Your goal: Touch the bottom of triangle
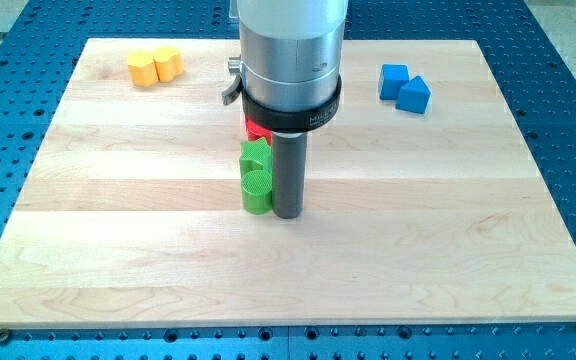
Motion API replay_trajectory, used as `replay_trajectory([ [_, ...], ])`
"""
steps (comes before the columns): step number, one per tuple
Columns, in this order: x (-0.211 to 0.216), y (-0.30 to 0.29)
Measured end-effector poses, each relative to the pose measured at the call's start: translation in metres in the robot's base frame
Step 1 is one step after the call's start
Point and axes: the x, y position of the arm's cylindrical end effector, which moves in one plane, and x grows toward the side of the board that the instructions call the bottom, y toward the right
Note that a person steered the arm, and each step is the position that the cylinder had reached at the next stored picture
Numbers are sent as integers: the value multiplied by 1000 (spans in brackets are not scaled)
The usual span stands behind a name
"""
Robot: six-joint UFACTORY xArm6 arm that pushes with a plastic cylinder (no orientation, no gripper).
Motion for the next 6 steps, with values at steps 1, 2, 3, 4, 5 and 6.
replay_trajectory([
  [1,-6,3],
  [2,-10,80],
  [3,-58,193],
  [4,-96,225],
  [5,-96,228],
  [6,-97,230],
])
